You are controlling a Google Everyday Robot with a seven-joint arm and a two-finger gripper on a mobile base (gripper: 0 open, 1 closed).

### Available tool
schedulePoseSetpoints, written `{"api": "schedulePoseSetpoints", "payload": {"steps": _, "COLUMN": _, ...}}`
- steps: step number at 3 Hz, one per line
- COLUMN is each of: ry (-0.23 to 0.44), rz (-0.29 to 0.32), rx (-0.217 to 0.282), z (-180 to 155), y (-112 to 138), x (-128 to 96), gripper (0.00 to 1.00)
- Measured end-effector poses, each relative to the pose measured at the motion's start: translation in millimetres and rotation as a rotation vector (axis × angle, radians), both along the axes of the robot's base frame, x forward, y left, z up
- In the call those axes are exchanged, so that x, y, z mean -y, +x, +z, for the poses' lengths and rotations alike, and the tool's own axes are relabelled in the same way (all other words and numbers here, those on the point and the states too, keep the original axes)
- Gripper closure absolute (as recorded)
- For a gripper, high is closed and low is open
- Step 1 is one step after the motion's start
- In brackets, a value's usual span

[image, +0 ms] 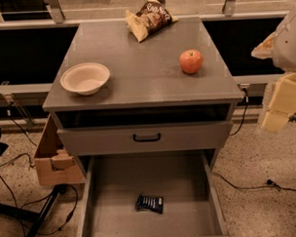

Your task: Pick rxbar blueberry from middle drawer and place on counter

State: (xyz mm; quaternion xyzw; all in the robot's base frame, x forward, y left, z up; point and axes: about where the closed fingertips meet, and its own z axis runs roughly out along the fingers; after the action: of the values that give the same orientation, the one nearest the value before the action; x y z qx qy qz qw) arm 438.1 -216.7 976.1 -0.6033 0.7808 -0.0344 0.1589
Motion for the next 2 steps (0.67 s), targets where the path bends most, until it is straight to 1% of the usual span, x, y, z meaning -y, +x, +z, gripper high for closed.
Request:
{"api": "schedulePoseSetpoints", "payload": {"steps": 1, "ry": 0.000, "rz": 0.000, "rx": 0.000, "z": -0.1, "y": 0.0, "x": 0.0, "gripper": 0.00}}
{"api": "schedulePoseSetpoints", "payload": {"steps": 2, "ry": 0.015, "rz": -0.039, "rx": 0.004, "z": -14.3, "y": -3.9, "x": -3.4, "gripper": 0.00}}
